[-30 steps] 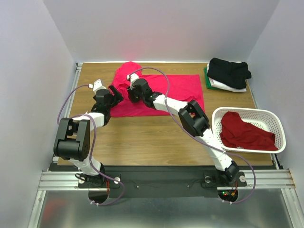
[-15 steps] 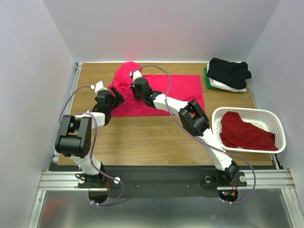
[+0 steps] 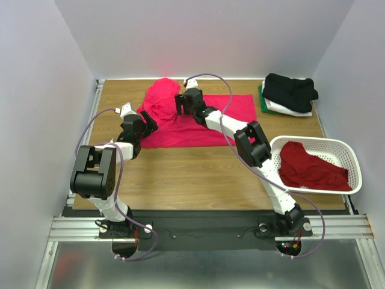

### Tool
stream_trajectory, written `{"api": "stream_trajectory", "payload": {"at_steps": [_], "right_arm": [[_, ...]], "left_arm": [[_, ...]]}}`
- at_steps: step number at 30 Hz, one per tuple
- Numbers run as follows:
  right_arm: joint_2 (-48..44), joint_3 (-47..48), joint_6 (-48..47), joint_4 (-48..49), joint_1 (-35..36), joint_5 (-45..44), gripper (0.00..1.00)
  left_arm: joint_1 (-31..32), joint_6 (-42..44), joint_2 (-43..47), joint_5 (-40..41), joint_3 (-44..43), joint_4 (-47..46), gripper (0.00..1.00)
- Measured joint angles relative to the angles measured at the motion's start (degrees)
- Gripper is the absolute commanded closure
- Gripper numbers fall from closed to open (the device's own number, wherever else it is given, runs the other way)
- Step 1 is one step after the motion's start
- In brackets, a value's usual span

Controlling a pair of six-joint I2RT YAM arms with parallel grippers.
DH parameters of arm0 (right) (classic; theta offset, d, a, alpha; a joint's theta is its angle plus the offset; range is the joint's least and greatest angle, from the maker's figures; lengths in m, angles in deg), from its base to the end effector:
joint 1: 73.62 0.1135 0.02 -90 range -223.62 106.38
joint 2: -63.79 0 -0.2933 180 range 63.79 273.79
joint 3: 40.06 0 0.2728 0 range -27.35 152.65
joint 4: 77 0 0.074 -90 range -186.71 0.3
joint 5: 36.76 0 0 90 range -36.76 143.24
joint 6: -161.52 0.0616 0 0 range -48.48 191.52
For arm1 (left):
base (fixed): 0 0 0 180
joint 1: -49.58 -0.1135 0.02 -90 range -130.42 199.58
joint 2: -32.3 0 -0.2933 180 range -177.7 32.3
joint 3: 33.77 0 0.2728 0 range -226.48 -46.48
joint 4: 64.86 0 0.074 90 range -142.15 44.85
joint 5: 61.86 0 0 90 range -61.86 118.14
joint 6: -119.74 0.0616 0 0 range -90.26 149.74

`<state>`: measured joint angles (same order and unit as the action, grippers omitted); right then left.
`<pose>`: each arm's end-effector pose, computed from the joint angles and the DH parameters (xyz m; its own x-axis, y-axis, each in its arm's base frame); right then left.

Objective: Fold and stack the t-shirts
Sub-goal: Fold the tshirt

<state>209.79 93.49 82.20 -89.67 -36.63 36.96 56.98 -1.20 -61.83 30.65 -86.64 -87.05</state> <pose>0.5296 0.3773 0.1622 -0.4027 -0.0806 -0.9118 -0.3055 0.9508 0.0509 0.3715 -0.0455 0.1818 -0.3230 -0.4760 -0.8180 -0.0914 0.8760 -0.4737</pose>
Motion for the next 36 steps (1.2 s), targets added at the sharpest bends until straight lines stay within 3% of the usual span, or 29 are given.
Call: {"api": "stream_trajectory", "payload": {"at_steps": [6, 16, 27, 36], "right_arm": [[-0.46, -3.74, -4.02, 0.48, 1.55, 7.52, 0.13], [-1.90, -6.71, -8.46, 2.45, 6.49, 11.61, 0.12], [-8.07, -14.40, -8.48, 3.19, 5.64, 1.46, 0.07], [-14.93, -22.32, -5.81, 4.04, -1.90, -0.22, 0.06]], "left_arm": [[0.00, 0.00, 0.00, -0.11, 0.00, 0.00, 0.14], [0.00, -0.11, 0.00, 0.00, 0.00, 0.00, 0.13], [-0.87, -1.18, -0.11, -0.59, 0.00, 0.00, 0.13], [-1.14, -1.36, -0.20, -0.57, 0.00, 0.07, 0.12]]}}
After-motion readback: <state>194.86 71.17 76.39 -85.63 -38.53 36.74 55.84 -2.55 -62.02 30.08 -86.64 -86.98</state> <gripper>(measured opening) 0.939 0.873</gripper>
